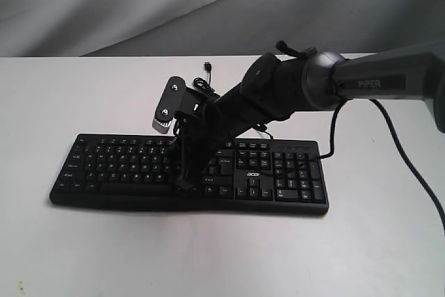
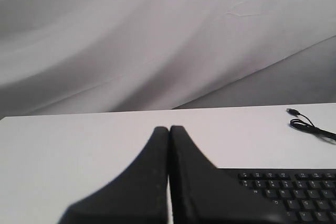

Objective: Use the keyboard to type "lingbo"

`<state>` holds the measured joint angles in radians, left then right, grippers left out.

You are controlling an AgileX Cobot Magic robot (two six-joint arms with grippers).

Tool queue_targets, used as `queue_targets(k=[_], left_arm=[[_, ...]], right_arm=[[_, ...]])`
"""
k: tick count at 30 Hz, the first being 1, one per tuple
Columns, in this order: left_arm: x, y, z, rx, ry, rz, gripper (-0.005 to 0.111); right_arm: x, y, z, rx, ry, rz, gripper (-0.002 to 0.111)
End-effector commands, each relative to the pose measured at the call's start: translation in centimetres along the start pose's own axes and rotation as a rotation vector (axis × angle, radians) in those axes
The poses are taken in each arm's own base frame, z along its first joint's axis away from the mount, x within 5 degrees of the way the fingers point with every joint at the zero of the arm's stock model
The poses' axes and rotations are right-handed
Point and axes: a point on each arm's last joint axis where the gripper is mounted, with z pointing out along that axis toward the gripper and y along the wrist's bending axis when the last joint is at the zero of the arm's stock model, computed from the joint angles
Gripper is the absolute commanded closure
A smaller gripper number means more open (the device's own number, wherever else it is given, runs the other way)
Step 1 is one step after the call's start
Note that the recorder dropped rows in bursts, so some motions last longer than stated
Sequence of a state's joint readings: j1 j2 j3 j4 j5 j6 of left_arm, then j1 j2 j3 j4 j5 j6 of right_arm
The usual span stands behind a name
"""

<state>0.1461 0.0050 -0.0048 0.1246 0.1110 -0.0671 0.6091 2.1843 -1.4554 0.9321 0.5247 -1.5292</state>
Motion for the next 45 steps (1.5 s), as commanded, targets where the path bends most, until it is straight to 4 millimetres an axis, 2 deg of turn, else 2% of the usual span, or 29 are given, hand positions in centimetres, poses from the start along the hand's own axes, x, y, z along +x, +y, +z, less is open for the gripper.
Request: queue_targets(k=[1, 6, 45], left_arm=[[0.0, -0.1, 0.0, 0.007, -0.010, -0.002, 0.106], [0.0, -0.1, 0.0, 0.007, -0.010, -0.002, 0.106], [0.0, -0.1, 0.0, 0.007, -0.010, -0.002, 0.106]], right_arm=[[-1.0, -0.7, 0.4, -0.007, -0.029, -0.017, 0.108], [-0.8, -1.0, 1.6, -0.039, -0.027, -0.006, 0.108], [-0.4, -1.2, 2.1, -0.015, -0.018, -0.022, 0.108]])
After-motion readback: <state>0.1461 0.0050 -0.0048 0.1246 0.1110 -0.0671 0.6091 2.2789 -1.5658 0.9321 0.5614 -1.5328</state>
